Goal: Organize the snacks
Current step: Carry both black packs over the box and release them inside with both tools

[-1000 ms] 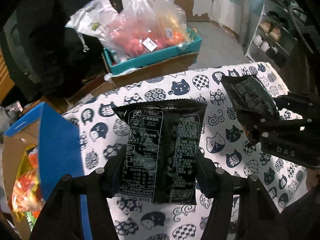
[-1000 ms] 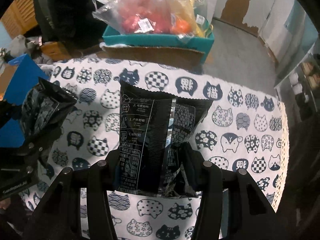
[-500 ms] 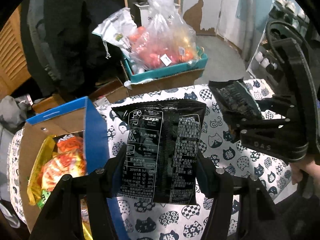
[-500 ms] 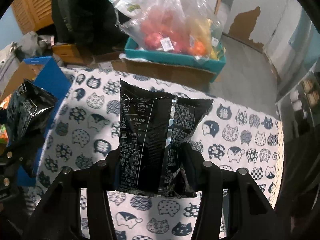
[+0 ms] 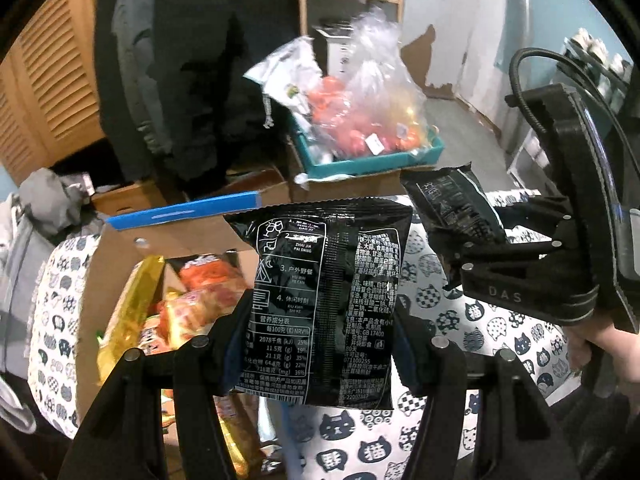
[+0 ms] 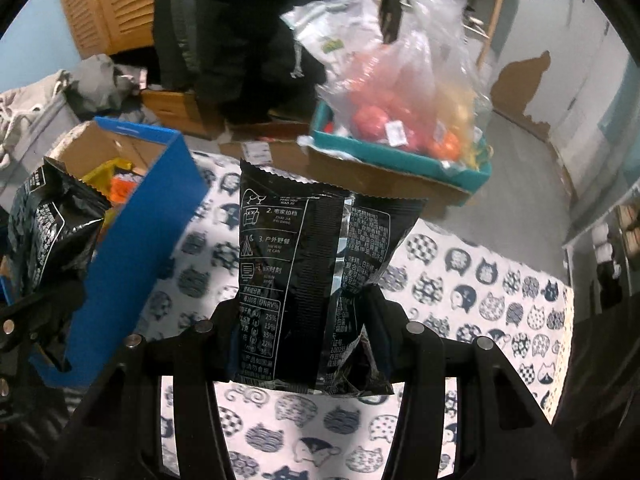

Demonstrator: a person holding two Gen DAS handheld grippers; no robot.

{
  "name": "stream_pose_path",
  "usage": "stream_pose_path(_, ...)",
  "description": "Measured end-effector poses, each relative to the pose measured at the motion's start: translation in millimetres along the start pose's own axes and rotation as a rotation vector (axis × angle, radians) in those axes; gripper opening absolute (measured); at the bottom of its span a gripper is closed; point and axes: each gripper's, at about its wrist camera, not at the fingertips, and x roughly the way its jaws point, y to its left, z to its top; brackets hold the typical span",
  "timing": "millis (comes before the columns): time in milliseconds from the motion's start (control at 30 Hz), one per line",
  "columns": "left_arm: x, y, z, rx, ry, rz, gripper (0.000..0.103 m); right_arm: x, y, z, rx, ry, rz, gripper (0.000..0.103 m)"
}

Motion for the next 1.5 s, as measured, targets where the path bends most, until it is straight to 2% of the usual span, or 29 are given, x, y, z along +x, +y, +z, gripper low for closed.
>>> stream_pose_path(633,-26,88,-18,-0.127,-0.043,0.112,0.062,-5,88,48,-0.110,-0.036,0.065,0.049)
stream_pose_path(1033,-17,148,-37,-0.253,-0.009,0.184,0.062,7,137,64,-0.168,-0.019,0.143,0.049)
stream_pose_path(1500,-6,170,-47,-0.306,0.034,0.215,0.063,25,170,78,-0.177,0.011,0.244,0.050)
